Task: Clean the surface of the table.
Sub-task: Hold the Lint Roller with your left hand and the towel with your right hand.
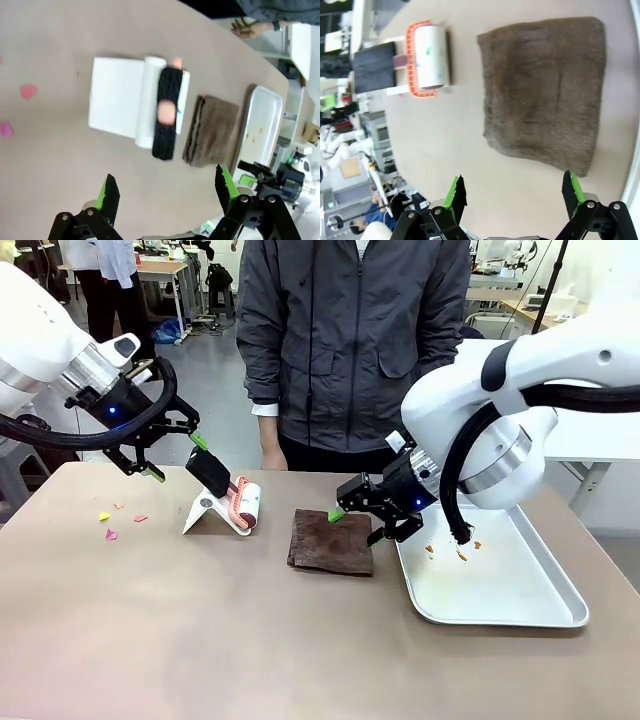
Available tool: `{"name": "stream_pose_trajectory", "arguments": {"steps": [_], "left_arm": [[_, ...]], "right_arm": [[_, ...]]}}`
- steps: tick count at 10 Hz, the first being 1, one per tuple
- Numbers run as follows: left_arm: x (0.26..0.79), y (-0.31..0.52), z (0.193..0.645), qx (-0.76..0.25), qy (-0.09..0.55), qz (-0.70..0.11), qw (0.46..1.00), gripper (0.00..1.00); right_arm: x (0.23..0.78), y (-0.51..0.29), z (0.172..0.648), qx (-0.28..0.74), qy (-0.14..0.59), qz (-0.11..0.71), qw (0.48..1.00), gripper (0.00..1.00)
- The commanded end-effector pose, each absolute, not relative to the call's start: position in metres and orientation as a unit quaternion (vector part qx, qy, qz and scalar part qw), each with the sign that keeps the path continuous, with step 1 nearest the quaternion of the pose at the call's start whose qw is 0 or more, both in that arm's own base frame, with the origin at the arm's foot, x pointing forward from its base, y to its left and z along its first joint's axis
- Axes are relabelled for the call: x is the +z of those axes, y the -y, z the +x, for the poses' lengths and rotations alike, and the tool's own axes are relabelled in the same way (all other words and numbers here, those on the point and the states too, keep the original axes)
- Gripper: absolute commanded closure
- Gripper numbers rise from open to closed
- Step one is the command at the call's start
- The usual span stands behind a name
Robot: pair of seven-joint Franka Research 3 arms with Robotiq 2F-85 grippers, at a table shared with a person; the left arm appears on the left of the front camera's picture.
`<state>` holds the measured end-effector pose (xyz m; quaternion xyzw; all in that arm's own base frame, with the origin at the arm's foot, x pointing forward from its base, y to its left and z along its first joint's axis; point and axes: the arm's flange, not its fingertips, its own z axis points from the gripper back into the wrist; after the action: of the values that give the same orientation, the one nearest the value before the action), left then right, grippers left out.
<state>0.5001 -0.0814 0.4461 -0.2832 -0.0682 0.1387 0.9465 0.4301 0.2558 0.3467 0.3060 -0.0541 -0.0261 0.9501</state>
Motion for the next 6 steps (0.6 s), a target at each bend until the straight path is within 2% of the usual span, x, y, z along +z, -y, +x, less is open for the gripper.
{"name": "stream_pose_trajectory", "arguments": {"steps": [1,3,6], "left_arm": [[0.441,0.082,0.517,0.126,0.101,-0.258,0.953,0.00],[0.439,0.088,0.530,0.131,0.134,-0.233,0.954,0.00],[0.431,0.098,0.546,0.091,0.122,-0.221,0.963,0.00]], "right_arm": [[0.351,-0.274,0.439,-0.043,0.048,0.236,0.970,0.00],[0.348,-0.282,0.447,-0.071,0.057,0.207,0.974,0.00],[0.340,-0.299,0.461,-0.136,0.067,0.141,0.978,0.00]]}}
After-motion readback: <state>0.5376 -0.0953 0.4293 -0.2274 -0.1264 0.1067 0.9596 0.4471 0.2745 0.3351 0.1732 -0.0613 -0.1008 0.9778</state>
